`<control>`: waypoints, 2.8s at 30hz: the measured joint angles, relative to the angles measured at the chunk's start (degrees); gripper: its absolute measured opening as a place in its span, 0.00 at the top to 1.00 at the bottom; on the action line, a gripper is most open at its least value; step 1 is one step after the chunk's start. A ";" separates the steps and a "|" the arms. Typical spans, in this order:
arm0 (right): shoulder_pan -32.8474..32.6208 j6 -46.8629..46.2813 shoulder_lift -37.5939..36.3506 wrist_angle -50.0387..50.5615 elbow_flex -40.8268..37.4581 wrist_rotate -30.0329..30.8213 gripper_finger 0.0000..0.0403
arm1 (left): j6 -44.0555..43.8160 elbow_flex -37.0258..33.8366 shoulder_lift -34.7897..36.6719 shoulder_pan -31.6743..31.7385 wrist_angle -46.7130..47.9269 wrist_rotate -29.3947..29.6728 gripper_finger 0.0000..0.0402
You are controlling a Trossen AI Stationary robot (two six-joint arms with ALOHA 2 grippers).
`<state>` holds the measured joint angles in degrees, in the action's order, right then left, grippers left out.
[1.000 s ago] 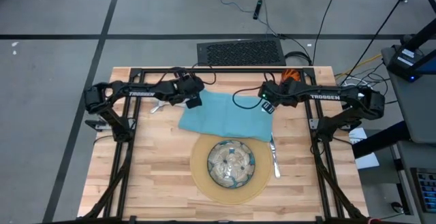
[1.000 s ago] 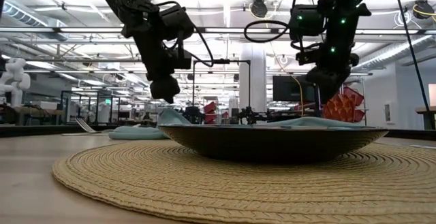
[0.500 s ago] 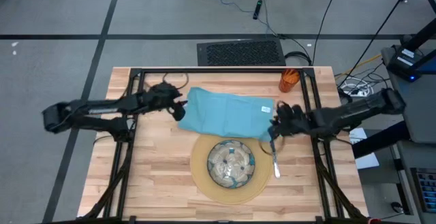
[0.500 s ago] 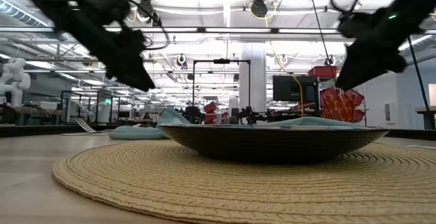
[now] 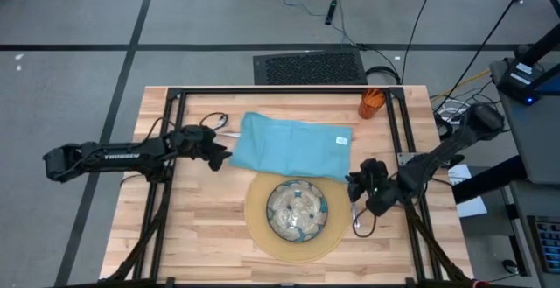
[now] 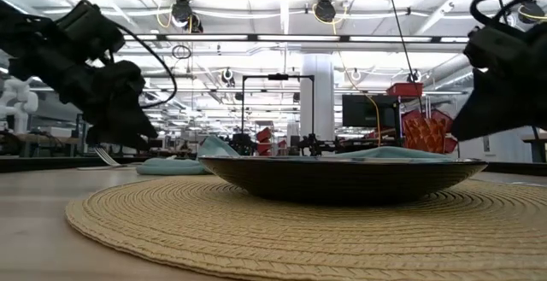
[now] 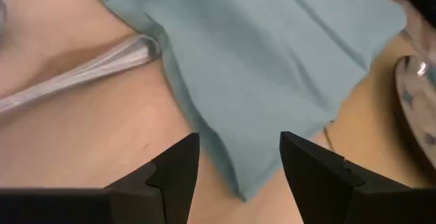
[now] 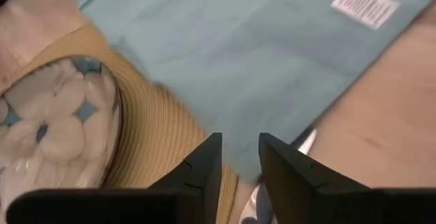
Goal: Set table place
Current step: Fold the blue napkin
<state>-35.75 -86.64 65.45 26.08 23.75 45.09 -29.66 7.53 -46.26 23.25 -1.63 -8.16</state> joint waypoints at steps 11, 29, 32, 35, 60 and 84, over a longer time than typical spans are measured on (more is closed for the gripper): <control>-6.33 -10.81 7.46 -0.49 0.00 1.97 0.81 | -4.13 -0.50 -0.53 -4.36 1.33 -2.10 0.53; -7.47 -16.90 10.30 0.43 0.00 3.24 0.81 | -4.57 -0.52 -4.06 -8.16 -1.00 -0.08 0.53; -6.28 -17.55 10.70 1.01 0.00 3.14 0.81 | -4.56 -0.52 -4.09 -8.18 -1.03 0.74 0.53; -4.74 -16.55 11.50 0.01 0.00 3.10 0.81 | -4.54 -0.52 -4.09 -8.16 -1.11 1.18 0.53; -0.98 -5.72 15.41 -8.00 0.00 4.47 1.00 | -4.56 -3.21 -4.11 -8.00 -7.97 1.40 0.53; -0.98 -5.19 15.41 -7.87 0.00 3.91 1.00 | -3.92 -3.32 -21.92 -7.57 -23.85 -1.31 0.70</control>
<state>-36.73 -91.83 80.86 18.21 23.75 49.00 -33.58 4.21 -68.18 15.68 -25.47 -9.47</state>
